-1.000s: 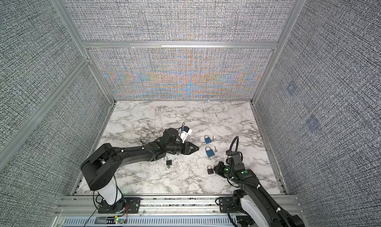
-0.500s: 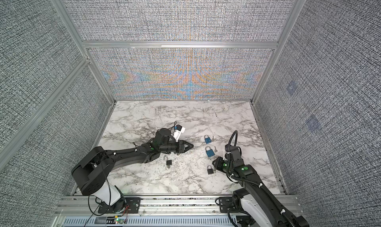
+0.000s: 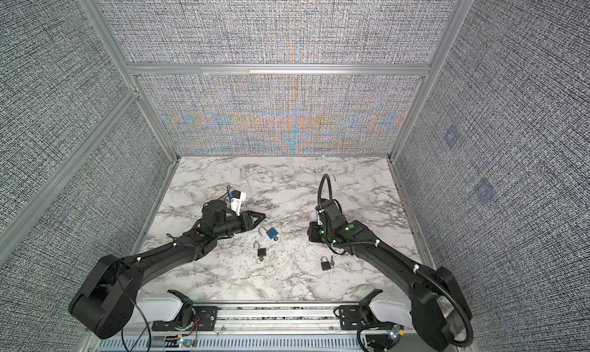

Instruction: Lock with the key

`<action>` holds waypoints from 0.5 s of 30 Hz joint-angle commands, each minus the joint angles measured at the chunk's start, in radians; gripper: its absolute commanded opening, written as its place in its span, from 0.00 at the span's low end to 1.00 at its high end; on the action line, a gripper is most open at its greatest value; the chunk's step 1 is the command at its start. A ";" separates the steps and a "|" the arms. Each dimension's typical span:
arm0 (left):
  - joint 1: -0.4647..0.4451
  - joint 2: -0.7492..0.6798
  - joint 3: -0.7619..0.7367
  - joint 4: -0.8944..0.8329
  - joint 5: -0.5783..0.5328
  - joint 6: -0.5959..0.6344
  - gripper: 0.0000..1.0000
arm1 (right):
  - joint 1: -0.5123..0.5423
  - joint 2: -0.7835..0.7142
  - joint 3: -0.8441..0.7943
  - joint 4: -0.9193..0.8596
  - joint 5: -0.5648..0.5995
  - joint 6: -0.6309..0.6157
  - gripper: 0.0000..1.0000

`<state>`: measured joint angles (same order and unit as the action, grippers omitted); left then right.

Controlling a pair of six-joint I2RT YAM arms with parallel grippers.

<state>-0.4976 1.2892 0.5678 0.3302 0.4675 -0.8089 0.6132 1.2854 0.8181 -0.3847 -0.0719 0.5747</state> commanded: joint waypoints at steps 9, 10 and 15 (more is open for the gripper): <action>0.080 -0.254 -0.074 -0.270 -0.166 0.045 0.38 | 0.138 0.297 0.235 0.076 0.081 -0.066 0.31; 0.092 -0.282 -0.089 -0.276 -0.173 0.044 0.39 | 0.147 0.321 0.249 0.082 0.082 -0.072 0.31; 0.132 -0.358 -0.133 -0.303 -0.164 0.032 0.42 | 0.174 0.400 0.295 0.113 0.096 -0.082 0.38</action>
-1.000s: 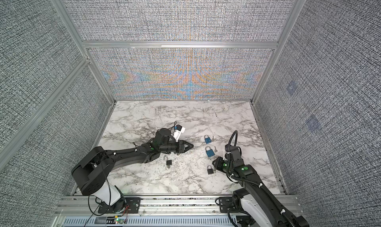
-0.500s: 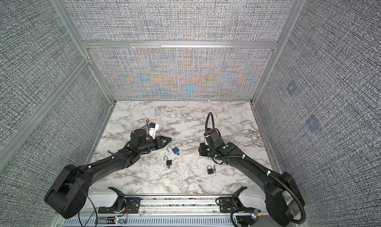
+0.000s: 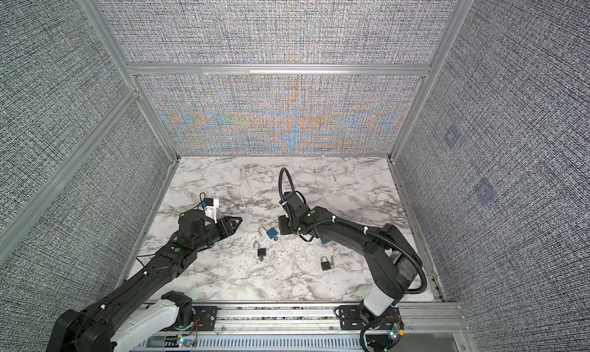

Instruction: Lock with the key

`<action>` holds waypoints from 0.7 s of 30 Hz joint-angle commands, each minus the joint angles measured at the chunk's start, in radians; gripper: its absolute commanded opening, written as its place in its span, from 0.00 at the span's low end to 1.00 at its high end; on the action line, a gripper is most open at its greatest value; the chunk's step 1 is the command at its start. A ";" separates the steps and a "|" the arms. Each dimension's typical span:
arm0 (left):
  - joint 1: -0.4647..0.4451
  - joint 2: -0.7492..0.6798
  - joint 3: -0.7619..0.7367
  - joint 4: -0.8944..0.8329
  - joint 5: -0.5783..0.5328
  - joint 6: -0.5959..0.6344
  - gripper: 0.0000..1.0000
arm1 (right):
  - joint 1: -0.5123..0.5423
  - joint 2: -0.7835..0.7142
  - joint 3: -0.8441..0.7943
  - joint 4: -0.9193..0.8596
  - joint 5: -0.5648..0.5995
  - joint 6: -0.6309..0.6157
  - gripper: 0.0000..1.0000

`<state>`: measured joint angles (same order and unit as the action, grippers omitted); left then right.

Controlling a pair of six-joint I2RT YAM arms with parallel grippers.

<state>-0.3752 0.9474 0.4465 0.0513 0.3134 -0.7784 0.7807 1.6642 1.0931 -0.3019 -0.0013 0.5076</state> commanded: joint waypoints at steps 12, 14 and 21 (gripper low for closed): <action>0.048 0.049 -0.004 0.013 0.082 -0.011 0.42 | 0.062 0.220 0.200 -0.045 0.107 -0.150 0.47; 0.051 0.050 -0.003 0.013 0.082 -0.007 0.42 | 0.074 0.245 0.221 -0.065 0.121 -0.173 0.49; 0.059 0.051 -0.017 0.030 0.090 -0.008 0.42 | 0.102 0.311 0.252 -0.116 0.156 -0.206 0.51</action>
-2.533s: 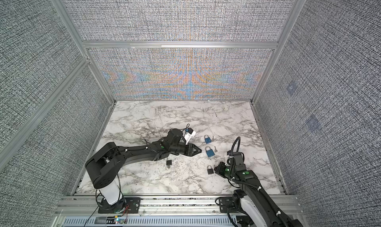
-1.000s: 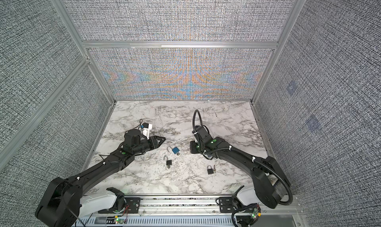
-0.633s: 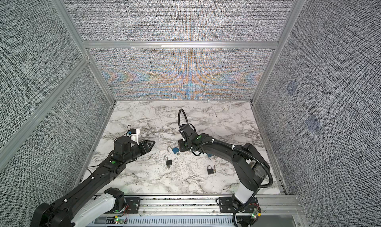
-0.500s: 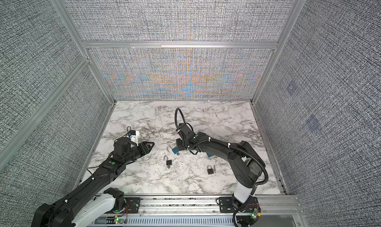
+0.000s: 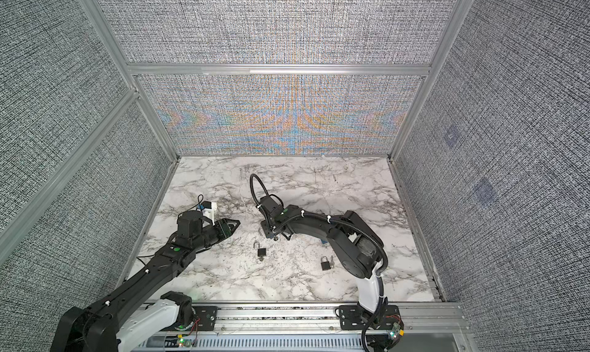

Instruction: Lock with the key

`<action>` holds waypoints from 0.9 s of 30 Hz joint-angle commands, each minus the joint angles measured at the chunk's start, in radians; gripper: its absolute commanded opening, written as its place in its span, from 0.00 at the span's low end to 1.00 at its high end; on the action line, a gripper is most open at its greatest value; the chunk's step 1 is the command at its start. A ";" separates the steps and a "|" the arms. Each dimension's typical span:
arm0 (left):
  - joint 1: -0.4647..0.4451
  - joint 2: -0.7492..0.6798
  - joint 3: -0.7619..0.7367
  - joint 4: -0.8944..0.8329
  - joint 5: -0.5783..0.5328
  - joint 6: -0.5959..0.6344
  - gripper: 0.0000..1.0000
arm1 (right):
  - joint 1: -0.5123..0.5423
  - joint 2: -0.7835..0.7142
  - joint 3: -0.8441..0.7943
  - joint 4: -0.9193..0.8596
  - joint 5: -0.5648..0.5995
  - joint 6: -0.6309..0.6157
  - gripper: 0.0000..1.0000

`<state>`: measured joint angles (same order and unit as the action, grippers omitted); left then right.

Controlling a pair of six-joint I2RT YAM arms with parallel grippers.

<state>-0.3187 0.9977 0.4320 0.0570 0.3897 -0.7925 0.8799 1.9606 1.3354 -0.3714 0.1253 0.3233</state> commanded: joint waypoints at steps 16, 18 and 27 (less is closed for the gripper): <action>0.012 0.003 -0.012 0.030 0.040 0.007 0.43 | 0.035 0.064 0.012 -0.071 0.065 -0.011 0.51; 0.013 0.001 -0.013 0.032 0.041 0.006 0.42 | 0.036 0.065 0.011 -0.076 0.071 -0.011 0.51; 0.013 0.006 -0.013 0.029 0.041 0.009 0.43 | 0.045 0.079 0.019 -0.104 0.085 -0.011 0.37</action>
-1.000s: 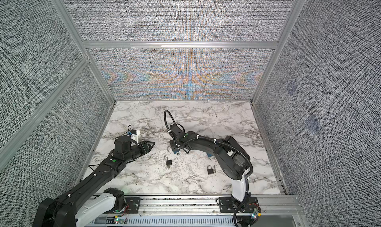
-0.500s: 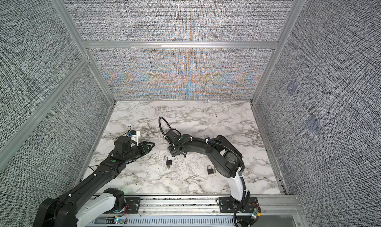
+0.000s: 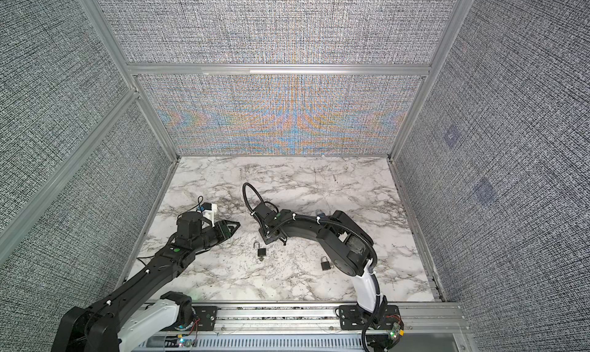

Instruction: Lock with the key

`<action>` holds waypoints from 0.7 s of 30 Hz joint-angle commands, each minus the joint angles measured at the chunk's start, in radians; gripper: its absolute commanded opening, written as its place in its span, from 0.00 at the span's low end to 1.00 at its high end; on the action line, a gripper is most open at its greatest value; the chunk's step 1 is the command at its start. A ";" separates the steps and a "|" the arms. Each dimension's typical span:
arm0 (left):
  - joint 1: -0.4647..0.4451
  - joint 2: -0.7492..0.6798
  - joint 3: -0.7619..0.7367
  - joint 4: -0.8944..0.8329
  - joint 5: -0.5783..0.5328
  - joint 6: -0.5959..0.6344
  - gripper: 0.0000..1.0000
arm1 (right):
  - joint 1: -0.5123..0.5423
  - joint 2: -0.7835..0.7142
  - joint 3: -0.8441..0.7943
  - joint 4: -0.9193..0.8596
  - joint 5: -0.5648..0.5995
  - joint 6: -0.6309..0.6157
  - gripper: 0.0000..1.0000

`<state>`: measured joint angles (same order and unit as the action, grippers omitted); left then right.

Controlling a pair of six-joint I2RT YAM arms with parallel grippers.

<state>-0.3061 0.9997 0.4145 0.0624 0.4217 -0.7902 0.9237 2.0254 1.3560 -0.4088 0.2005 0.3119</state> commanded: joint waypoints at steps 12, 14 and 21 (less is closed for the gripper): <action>0.002 0.052 0.037 -0.002 0.014 0.030 0.43 | 0.004 -0.033 -0.021 -0.033 -0.029 0.030 0.24; 0.002 0.063 0.055 -0.022 0.020 0.032 0.43 | 0.003 -0.046 -0.021 -0.025 -0.042 0.036 0.24; 0.001 0.074 0.054 -0.014 0.022 0.023 0.43 | -0.002 -0.091 -0.031 -0.005 -0.084 0.059 0.23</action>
<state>-0.3050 1.0729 0.4706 0.0444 0.4381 -0.7700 0.9222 1.9526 1.3331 -0.4240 0.1429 0.3454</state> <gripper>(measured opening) 0.425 0.311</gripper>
